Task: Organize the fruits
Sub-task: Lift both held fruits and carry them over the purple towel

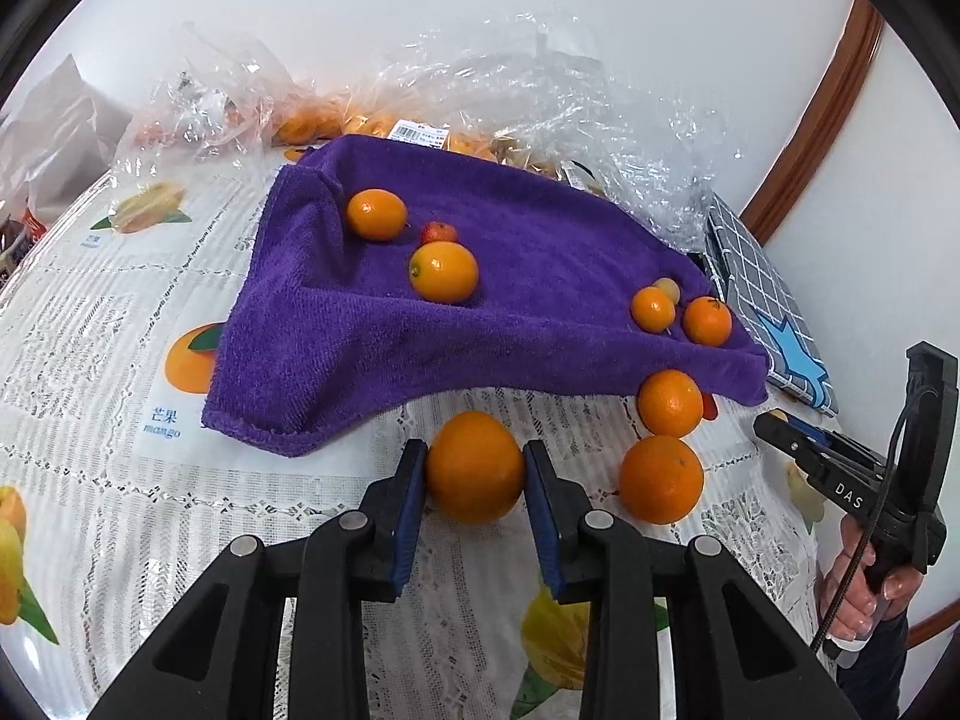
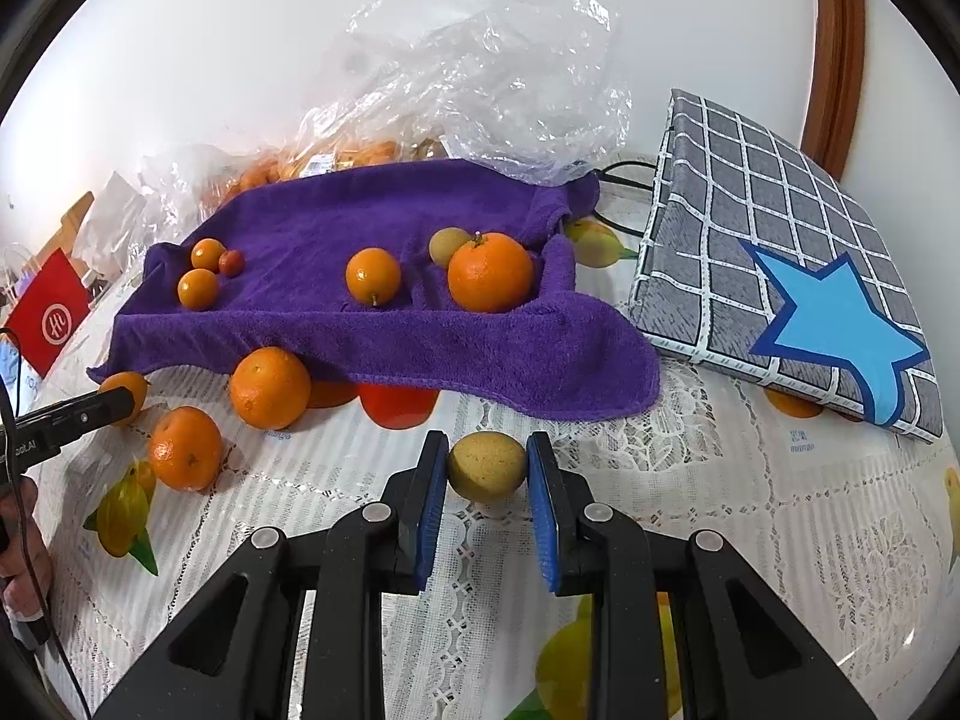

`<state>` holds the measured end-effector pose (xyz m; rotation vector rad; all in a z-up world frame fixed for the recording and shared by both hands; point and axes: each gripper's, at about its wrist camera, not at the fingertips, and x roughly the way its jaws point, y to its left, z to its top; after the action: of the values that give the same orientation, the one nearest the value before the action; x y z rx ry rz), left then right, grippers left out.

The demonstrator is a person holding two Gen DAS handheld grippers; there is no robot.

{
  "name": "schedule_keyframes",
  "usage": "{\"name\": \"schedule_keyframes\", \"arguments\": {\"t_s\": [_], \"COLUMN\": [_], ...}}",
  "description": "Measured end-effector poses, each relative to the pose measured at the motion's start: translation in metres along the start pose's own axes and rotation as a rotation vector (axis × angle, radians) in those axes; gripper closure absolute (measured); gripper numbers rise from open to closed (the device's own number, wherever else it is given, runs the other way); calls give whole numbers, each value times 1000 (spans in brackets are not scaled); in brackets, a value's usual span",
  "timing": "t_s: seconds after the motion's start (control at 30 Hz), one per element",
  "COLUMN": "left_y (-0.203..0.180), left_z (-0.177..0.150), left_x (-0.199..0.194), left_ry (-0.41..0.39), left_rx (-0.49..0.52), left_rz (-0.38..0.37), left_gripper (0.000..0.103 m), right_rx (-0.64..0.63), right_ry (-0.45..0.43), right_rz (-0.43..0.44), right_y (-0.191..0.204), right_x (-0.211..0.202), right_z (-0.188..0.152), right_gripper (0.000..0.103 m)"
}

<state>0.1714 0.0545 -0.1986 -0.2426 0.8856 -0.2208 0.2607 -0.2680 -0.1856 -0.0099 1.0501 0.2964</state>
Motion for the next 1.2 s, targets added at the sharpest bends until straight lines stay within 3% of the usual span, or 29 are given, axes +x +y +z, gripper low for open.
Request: {"name": "schedule_keyframes", "arguments": {"t_s": [0.53, 0.87, 1.2], "left_y": [-3, -4, 0], "left_z": [0, -1, 16], "left_x": [-15, -37, -38], "left_ry": [-84, -206, -242], "left_rx": [18, 20, 19], "left_rz": [7, 16, 54], "left_gripper": [72, 72, 72], "right_rx": [4, 17, 47], "right_ry": [-51, -93, -149], "right_rz": [14, 48, 105], "right_y": [0, 1, 12], "right_x": [-10, -17, -33], "right_z": [-2, -2, 22], "right_gripper": [76, 76, 76]}}
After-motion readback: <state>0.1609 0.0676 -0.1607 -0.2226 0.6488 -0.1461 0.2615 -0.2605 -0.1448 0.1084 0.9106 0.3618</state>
